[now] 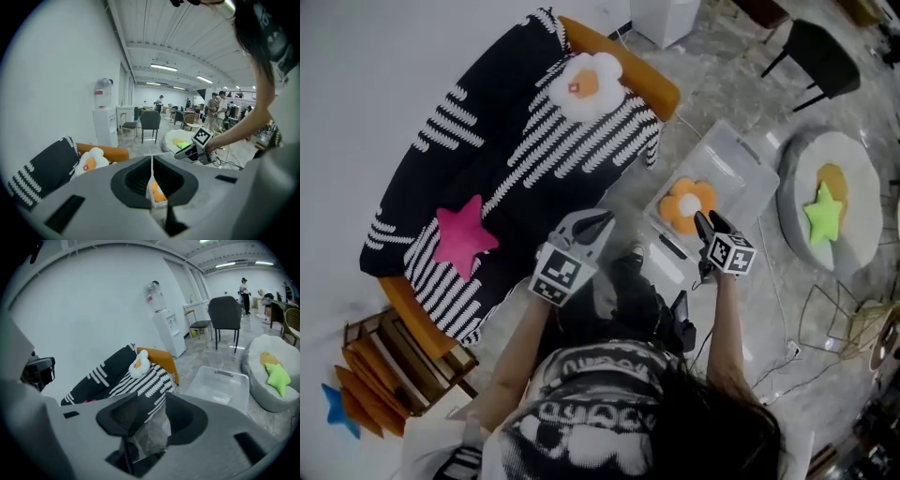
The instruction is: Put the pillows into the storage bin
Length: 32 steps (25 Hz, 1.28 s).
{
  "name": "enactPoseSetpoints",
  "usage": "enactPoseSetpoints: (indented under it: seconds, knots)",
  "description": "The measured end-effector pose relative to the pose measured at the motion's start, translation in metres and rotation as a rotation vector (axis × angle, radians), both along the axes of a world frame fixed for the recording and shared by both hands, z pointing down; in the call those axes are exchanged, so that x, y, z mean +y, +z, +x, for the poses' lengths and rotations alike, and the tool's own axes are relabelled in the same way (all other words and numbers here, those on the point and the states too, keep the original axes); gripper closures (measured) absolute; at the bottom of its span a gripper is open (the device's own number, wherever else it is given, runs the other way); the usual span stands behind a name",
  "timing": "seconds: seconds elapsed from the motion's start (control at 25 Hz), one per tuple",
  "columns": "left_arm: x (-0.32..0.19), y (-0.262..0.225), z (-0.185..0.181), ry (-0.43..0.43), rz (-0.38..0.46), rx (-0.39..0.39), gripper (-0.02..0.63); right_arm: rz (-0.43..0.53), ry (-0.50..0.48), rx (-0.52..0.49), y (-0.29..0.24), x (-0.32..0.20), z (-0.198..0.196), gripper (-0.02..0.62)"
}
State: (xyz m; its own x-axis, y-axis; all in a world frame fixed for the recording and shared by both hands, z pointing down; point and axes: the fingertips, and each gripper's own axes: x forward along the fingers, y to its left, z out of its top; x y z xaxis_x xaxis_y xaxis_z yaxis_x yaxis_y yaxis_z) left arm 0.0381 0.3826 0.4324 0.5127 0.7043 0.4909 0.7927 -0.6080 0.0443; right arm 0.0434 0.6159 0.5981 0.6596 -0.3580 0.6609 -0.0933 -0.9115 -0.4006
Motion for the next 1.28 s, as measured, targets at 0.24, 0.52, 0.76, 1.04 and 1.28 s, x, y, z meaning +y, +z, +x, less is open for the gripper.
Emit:
enactPoseSetpoints:
  seconds: [0.24,0.52,0.76,1.04,1.28]
  knots:
    - [-0.095,-0.001,-0.003,-0.17,-0.012,-0.012,0.592,0.029,-0.212,0.025,-0.019,-0.127,0.035,0.411]
    - [-0.251,0.001,-0.016,-0.392,-0.012,-0.015,0.592,0.039,-0.45,0.039,-0.038,-0.297,0.052,0.411]
    - [-0.403,0.005,-0.044,-0.567,-0.003,-0.016,0.592,0.052,-0.614,0.029,-0.041,-0.451,0.051,0.411]
    - [-0.538,0.021,-0.101,-0.743,0.033,-0.038,0.592,0.068,-0.838,0.021,-0.04,-0.619,0.034,0.411]
    - [-0.593,0.041,-0.148,-0.94,0.014,-0.094,0.592,0.035,-1.098,-0.012,-0.029,-0.727,0.016,0.411]
